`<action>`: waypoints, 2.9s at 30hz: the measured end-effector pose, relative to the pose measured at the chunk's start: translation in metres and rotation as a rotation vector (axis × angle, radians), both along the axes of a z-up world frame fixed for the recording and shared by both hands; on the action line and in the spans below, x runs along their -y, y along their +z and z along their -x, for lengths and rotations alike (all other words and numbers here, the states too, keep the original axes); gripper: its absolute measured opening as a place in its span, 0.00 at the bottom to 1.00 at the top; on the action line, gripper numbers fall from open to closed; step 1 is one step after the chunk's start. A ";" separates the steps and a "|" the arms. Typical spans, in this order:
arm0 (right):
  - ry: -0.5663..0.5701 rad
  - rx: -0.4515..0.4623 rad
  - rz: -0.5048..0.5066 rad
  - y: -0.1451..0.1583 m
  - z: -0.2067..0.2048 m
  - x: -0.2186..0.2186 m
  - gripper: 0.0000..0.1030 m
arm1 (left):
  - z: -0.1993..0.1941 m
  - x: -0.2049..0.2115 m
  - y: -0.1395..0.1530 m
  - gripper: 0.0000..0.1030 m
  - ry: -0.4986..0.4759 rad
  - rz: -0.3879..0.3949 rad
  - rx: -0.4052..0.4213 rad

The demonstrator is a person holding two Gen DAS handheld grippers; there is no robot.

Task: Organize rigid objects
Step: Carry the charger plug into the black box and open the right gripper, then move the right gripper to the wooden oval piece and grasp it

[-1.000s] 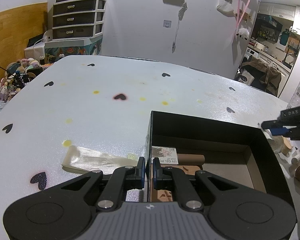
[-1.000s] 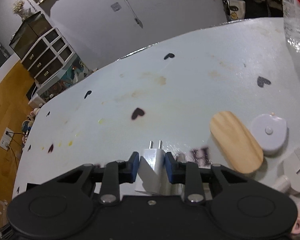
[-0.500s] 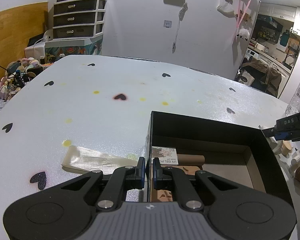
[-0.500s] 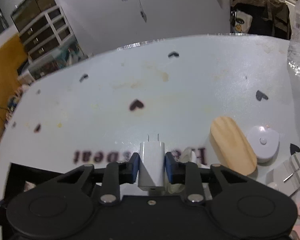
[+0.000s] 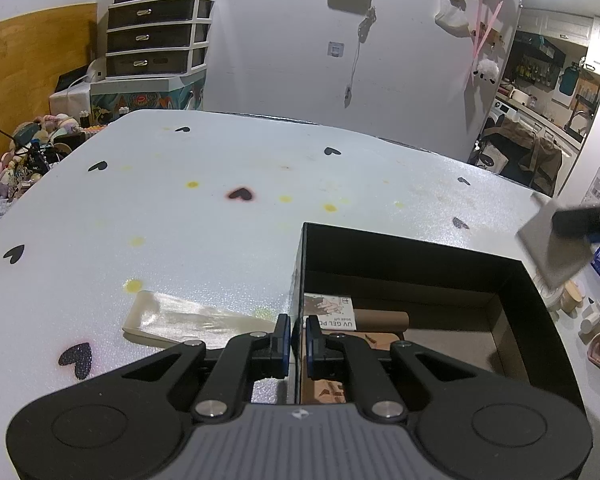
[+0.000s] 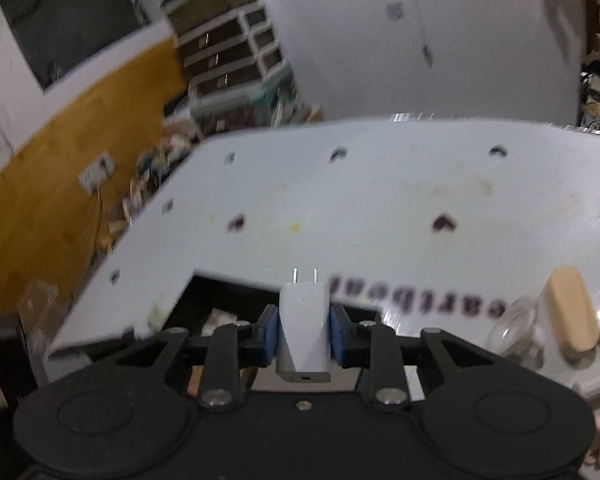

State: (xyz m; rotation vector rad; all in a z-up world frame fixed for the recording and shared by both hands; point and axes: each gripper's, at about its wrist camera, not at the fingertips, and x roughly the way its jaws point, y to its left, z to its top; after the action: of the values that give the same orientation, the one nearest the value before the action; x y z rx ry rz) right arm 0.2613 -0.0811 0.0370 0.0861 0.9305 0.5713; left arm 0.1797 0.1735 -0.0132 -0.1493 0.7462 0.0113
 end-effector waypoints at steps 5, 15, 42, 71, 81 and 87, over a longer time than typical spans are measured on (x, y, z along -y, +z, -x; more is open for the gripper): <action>0.049 -0.003 0.177 -0.021 -0.002 -0.029 0.28 | 0.001 -0.001 0.000 0.07 -0.001 0.005 0.003; 0.380 0.154 0.477 -0.048 0.003 -0.073 0.27 | 0.002 -0.004 -0.001 0.07 -0.006 0.017 0.010; 0.351 0.226 0.386 -0.013 0.023 -0.039 0.41 | 0.003 -0.003 -0.001 0.07 -0.008 0.012 0.008; -0.416 0.174 0.190 -0.070 -0.047 0.151 0.56 | 0.003 -0.004 0.000 0.07 -0.005 0.010 0.007; -0.330 0.159 0.253 -0.088 -0.069 0.140 0.54 | 0.003 -0.006 0.000 0.07 -0.003 0.013 0.005; -0.302 0.167 0.292 -0.088 -0.070 0.135 0.53 | 0.003 -0.007 0.000 0.07 -0.003 0.010 0.004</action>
State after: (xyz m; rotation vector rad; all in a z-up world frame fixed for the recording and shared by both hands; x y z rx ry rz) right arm 0.3316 -0.2162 -0.0506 -0.0828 0.8101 0.1568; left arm 0.1766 0.1803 -0.0131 -0.1581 0.7421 0.0043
